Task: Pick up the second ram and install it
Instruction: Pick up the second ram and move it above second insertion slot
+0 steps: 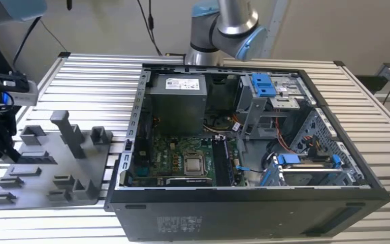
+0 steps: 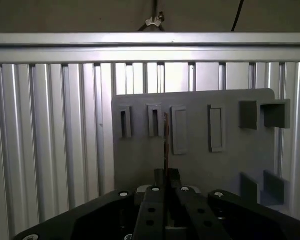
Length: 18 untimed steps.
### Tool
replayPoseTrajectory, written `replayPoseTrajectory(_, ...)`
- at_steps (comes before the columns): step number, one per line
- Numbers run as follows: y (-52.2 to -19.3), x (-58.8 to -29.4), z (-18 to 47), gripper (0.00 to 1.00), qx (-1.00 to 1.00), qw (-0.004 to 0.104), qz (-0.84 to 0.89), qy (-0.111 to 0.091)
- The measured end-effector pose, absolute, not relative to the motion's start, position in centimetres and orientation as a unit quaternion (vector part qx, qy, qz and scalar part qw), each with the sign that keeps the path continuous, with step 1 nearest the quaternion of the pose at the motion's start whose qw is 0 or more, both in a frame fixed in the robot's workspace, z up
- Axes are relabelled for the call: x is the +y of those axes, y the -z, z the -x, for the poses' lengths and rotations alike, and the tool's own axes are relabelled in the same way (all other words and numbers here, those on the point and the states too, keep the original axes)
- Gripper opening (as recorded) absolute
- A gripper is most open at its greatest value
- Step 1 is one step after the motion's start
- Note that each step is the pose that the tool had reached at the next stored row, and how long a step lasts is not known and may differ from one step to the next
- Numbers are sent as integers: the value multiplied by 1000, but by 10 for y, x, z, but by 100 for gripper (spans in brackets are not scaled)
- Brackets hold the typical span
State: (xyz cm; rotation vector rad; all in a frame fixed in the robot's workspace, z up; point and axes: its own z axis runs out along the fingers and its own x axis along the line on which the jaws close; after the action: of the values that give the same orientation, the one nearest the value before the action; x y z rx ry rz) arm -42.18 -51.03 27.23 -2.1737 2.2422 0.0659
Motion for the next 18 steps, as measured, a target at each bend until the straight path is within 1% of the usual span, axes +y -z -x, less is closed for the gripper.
replayPoseTrajectory(18,-310,-510,422,14,718,11,696,-23)
